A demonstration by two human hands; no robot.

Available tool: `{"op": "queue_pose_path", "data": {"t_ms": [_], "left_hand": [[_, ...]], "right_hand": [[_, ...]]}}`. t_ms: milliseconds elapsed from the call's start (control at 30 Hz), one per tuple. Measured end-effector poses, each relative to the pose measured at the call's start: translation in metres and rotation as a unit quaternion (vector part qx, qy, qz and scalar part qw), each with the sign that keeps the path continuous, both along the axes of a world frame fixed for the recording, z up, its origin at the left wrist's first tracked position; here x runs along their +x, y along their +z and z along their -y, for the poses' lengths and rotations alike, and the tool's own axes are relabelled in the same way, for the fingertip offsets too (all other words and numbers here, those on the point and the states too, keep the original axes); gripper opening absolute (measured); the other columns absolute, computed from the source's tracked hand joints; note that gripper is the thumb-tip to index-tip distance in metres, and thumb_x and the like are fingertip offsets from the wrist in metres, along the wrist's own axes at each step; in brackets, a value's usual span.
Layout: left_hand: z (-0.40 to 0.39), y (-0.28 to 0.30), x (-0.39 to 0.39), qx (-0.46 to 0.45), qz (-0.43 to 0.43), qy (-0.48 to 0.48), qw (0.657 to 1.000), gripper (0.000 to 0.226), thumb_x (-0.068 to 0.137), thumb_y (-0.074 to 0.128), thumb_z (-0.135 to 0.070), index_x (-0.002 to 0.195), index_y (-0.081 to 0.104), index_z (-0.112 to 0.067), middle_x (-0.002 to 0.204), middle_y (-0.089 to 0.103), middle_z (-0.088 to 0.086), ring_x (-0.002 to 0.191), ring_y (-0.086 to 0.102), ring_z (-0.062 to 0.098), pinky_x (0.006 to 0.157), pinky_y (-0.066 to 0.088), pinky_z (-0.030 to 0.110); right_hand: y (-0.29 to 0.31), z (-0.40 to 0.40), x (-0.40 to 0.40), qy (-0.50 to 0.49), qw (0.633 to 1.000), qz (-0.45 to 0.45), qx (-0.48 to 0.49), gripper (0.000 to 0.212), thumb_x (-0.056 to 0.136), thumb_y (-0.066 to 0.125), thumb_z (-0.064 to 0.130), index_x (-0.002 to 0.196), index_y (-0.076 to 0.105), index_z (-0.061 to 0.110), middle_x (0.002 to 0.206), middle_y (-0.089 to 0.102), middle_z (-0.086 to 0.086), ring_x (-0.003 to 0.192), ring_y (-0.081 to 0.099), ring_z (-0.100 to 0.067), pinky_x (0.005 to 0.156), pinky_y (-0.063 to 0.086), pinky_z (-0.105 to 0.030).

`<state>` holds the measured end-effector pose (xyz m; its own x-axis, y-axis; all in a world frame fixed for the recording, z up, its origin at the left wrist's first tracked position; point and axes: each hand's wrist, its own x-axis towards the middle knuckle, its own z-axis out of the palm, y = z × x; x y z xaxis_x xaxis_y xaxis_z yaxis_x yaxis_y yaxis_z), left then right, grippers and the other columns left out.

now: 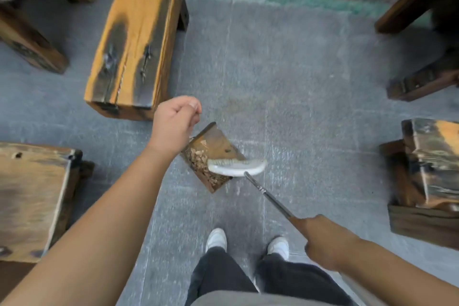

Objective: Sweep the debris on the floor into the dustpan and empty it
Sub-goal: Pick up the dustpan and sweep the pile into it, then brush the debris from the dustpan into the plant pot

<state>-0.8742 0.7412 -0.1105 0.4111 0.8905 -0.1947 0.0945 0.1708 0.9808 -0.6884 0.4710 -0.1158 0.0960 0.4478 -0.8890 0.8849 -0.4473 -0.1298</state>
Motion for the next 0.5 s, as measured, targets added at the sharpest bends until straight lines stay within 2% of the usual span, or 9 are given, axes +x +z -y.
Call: {"op": "queue_pose_path", "data": {"t_ms": [100, 200, 267, 333, 367, 433, 500], "left_hand": [[-0.021, 0.057, 0.016, 0.014, 0.021, 0.014, 1.0, 0.03, 0.092, 0.042, -0.005, 0.065, 0.053, -0.012, 0.058, 0.034, 0.006, 0.041, 0.031, 0.004, 0.04, 0.023, 0.015], [-0.044, 0.103, 0.044, 0.036, 0.041, 0.02, 0.998, 0.025, 0.086, 0.043, -0.015, 0.062, 0.052, -0.016, 0.056, 0.035, 0.005, 0.046, 0.029, 0.01, 0.044, 0.02, 0.02], [-0.065, 0.128, 0.069, 0.051, 0.053, 0.026, 0.997, 0.024, 0.083, 0.044, -0.017, 0.061, 0.052, -0.018, 0.056, 0.036, 0.004, 0.047, 0.029, 0.011, 0.045, 0.021, 0.021], [-0.09, 0.148, 0.097, 0.064, 0.068, 0.031, 0.995, 0.023, 0.081, 0.045, -0.018, 0.059, 0.051, -0.019, 0.056, 0.036, 0.003, 0.046, 0.029, 0.011, 0.046, 0.019, 0.022], [-0.101, 0.154, 0.108, 0.064, 0.076, 0.033, 0.994, 0.023, 0.08, 0.045, -0.019, 0.058, 0.051, -0.021, 0.056, 0.036, 0.003, 0.046, 0.028, 0.011, 0.047, 0.018, 0.023], [-0.129, 0.169, 0.142, 0.069, 0.088, 0.033, 0.993, 0.027, 0.08, 0.045, -0.02, 0.055, 0.052, -0.025, 0.053, 0.037, 0.001, 0.045, 0.027, 0.011, 0.047, 0.018, 0.023], [-0.161, 0.183, 0.187, 0.078, 0.094, 0.03, 0.992, 0.028, 0.08, 0.045, -0.021, 0.054, 0.053, -0.025, 0.051, 0.037, -0.001, 0.044, 0.026, 0.011, 0.046, 0.017, 0.023]], "right_hand": [[0.067, -0.003, 0.017, -0.021, 0.999, 0.03, 0.034, 0.064, 0.078, 0.046, 0.008, 0.138, 0.044, 0.03, 0.087, 0.055, 0.001, 0.078, 0.057, -0.018, 0.057, 0.043, -0.026], [0.118, -0.018, 0.039, -0.032, 0.994, 0.071, 0.077, 0.06, 0.075, 0.048, 0.011, 0.13, 0.052, 0.033, 0.099, 0.065, 0.0, 0.095, 0.061, -0.022, 0.071, 0.047, -0.033], [0.144, -0.037, 0.056, -0.066, 0.989, 0.081, 0.109, 0.06, 0.076, 0.049, 0.01, 0.132, 0.053, 0.033, 0.097, 0.066, -0.002, 0.087, 0.062, -0.021, 0.072, 0.049, -0.033], [0.158, -0.063, 0.083, -0.101, 0.981, 0.084, 0.141, 0.058, 0.079, 0.051, 0.009, 0.132, 0.053, 0.03, 0.095, 0.067, -0.006, 0.072, 0.059, -0.018, 0.069, 0.051, -0.032], [0.159, -0.076, 0.095, -0.108, 0.978, 0.092, 0.152, 0.056, 0.079, 0.051, 0.008, 0.131, 0.054, 0.027, 0.095, 0.068, -0.007, 0.07, 0.059, -0.018, 0.069, 0.051, -0.032], [0.156, -0.112, 0.13, -0.108, 0.972, 0.109, 0.175, 0.049, 0.077, 0.051, 0.009, 0.125, 0.058, 0.021, 0.096, 0.068, -0.008, 0.079, 0.062, -0.023, 0.073, 0.053, -0.035], [0.146, -0.153, 0.176, -0.112, 0.969, 0.113, 0.187, 0.033, 0.075, 0.05, 0.01, 0.106, 0.059, 0.019, 0.088, 0.064, -0.005, 0.085, 0.061, -0.028, 0.073, 0.052, -0.036]]}}
